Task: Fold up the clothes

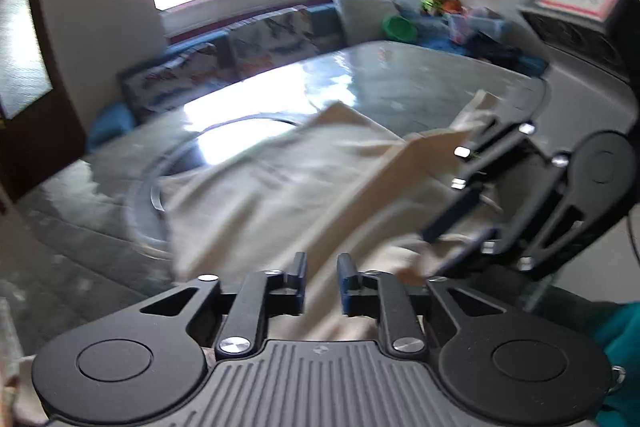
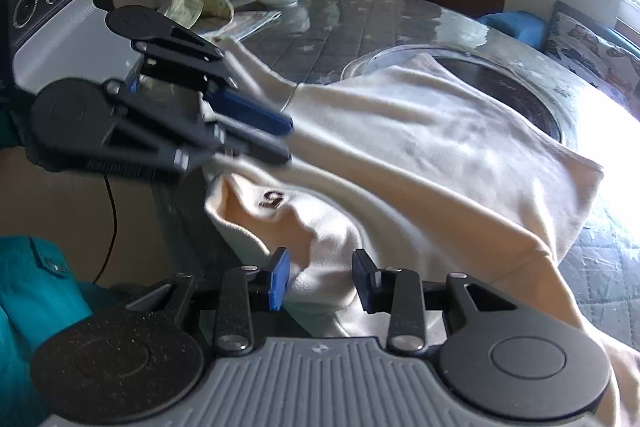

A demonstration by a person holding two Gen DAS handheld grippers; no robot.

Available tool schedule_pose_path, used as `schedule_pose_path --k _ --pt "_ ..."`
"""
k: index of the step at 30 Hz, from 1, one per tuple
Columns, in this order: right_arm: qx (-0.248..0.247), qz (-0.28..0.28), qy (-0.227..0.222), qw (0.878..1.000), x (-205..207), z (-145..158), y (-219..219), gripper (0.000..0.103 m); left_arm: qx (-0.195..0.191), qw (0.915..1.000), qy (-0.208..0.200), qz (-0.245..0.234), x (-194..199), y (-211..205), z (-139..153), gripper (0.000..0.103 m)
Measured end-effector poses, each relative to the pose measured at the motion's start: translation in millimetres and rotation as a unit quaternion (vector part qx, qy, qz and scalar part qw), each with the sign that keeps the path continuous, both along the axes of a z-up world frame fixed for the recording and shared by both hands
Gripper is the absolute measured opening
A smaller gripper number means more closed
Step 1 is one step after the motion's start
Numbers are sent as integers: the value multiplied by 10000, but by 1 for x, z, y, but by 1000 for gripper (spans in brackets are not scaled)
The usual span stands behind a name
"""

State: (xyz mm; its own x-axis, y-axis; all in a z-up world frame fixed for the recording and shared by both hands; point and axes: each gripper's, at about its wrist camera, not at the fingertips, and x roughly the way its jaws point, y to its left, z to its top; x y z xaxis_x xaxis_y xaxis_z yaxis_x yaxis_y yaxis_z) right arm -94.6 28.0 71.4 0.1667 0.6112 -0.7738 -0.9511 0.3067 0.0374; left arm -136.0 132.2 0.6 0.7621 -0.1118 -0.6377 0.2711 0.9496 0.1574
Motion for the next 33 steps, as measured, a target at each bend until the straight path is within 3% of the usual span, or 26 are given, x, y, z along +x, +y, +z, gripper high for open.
schedule_pose_path --k 4,7,9,13,22,33 --pt "-131 59 -111 9998 -4 -3 5 31 117 9996 139 -215 -6 -12 -15 28" --pt "-222 59 -201 9995 -7 -3 7 16 167 9991 205 -328 -8 -15 -22 28" --pt "-232 30 -213 9995 -8 -2 7 14 210 9990 185 -357 -10 -16 -25 27" --pt "-193 -55 -301 9993 -11 5 5 5 159 9992 92 -342 -14 -13 -24 13" --pt "-239 -71 -459 9986 -32 30 -7 4 -120 9964 -563 -624 -44 -10 0 10" --pt "-901 -81 -286 9955 -44 10 15 5 -455 9942 -354 -906 -49 0 -32 12"
